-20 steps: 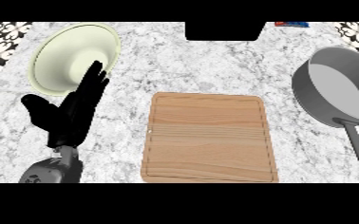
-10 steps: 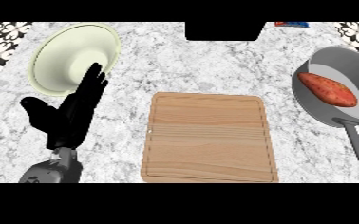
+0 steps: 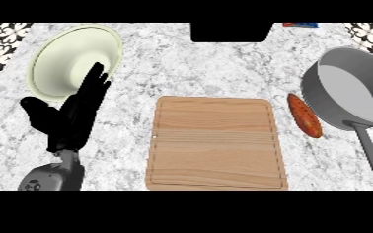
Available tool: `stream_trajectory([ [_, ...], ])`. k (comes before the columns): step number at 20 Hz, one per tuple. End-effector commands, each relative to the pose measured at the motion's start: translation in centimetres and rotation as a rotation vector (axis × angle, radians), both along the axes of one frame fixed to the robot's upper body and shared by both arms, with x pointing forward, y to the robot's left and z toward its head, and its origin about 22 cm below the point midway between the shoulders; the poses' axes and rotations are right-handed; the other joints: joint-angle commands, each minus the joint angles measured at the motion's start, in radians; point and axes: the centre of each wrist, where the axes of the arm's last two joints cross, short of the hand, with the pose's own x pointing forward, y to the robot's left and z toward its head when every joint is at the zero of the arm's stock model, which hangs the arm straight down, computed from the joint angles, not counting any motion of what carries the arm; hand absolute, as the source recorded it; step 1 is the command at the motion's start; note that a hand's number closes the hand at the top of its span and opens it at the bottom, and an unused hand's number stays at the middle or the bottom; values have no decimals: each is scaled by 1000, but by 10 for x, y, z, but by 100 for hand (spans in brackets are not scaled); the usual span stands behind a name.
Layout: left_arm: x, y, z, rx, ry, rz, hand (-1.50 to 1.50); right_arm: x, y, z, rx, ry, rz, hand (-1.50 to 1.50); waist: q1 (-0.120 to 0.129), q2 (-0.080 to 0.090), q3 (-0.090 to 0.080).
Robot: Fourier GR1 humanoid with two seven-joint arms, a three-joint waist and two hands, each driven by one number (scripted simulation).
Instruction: Pick the sweet potato from the cutting board and place it in the pot
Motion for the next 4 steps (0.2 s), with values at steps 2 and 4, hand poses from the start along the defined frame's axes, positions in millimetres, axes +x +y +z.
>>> stream_trajectory([
  [2,-3,-4,-6,-10,-6,10,0,-12,-22,11,27,-216,-118,-150,-5,-1,0],
  [4,2,-4,4,-2,9,26,0,-28,-43,15,43,-247,-168,-150,-11,-2,0],
])
